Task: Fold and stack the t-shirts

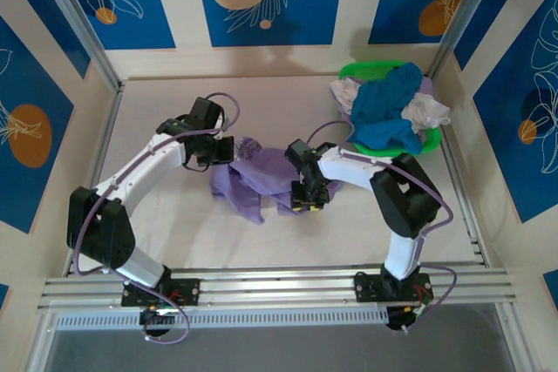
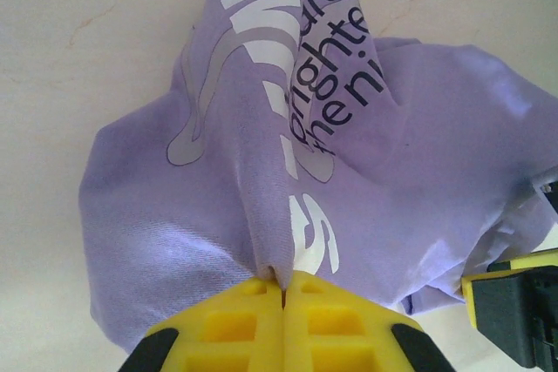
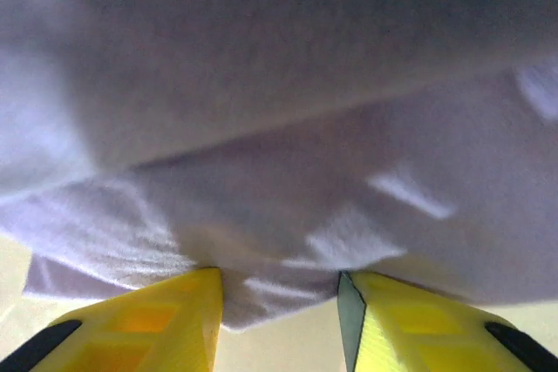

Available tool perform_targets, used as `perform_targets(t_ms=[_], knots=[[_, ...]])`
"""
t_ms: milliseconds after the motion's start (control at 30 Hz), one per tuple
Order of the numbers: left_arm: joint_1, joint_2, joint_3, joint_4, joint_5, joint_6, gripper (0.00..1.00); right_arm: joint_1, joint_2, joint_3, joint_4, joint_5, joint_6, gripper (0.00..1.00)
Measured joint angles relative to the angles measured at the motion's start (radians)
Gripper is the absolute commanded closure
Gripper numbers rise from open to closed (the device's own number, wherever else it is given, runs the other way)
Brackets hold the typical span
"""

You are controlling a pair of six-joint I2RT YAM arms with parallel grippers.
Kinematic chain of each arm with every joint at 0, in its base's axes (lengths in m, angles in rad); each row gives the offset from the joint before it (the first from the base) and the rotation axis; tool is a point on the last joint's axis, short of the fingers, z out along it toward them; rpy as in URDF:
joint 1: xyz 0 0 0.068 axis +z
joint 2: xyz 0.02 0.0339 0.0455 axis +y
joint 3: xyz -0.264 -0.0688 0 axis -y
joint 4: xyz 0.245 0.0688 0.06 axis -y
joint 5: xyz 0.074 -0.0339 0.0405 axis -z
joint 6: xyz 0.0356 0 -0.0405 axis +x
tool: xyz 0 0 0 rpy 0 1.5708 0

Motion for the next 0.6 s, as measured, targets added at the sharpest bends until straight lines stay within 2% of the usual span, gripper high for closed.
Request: perform_targets(t_ms=[67, 200, 267, 467, 600], knots=[[0.006, 0.008, 0.0, 0.0, 0.0, 0.0, 1.0, 0.001, 0.014, 0.022, 0.0, -0.001, -0.005, 0.65], [0.016, 0.013, 0.0, 0.0, -0.004, 0.0, 1.0, 0.002, 0.03, 0.041, 0.021, -0.003, -0.016, 0.91], [0.021, 0.013, 0.0, -0.008, -0.011, 0.002, 1.0, 0.002, 0.029, 0.043, 0.028, -0.006, -0.018, 0.99], [0.037, -0.008, 0.001, -0.056, -0.03, 0.026, 1.0, 0.008, -0.005, 0.05, 0.027, 0.019, -0.023, 1.0], [0.049, -0.066, 0.003, -0.095, -0.04, 0.037, 1.0, 0.013, -0.144, 0.049, 0.004, 0.061, -0.014, 1.0]])
